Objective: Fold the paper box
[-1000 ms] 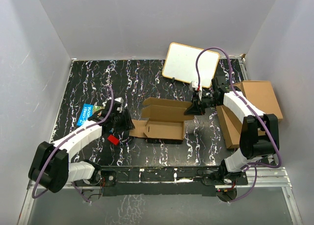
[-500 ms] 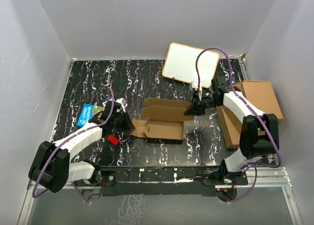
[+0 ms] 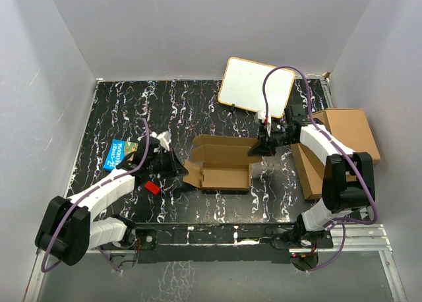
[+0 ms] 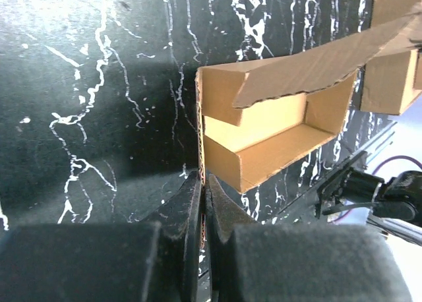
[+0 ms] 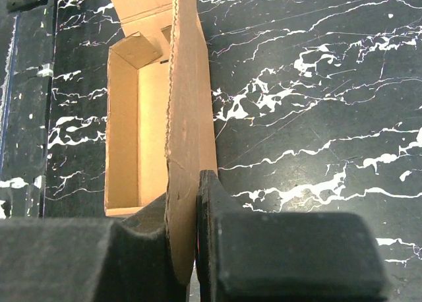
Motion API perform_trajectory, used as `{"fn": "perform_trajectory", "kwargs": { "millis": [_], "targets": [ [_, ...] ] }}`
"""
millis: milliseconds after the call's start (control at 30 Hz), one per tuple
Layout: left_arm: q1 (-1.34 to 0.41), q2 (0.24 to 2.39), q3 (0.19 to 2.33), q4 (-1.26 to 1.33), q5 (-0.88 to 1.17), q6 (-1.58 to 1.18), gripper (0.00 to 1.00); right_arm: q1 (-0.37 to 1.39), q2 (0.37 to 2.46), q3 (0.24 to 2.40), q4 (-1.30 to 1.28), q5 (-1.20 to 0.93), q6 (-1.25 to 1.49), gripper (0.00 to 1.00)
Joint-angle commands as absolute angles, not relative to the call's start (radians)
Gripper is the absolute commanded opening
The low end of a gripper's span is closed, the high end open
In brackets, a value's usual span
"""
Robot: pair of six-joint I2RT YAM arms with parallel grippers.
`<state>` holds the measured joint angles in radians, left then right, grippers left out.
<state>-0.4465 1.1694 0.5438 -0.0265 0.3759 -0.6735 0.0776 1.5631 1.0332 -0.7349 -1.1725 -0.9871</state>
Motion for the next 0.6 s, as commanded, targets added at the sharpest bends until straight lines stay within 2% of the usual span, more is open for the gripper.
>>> {"fn": "perform_trajectory", "kwargs": {
  "millis": [0, 333, 567],
  "targets": [
    [-0.442, 1.158, 0.538, 0.040, 0.462, -0.701, 0.00, 0.076, 1.562, 1.027, -0.673, -1.212, -0.967, 0.08],
    [-0.442, 1.214, 0.521, 0.122, 0.555, -0.720, 0.06, 0.076, 1.567, 1.025, -0.671, -1.208, -0.967, 0.08],
    [-0.442, 1.233, 0.509, 0.129, 0.581, -0.710, 0.15, 0.076, 1.568, 1.023, -0.670, -1.205, -0.968, 0.08]
  ]
}}
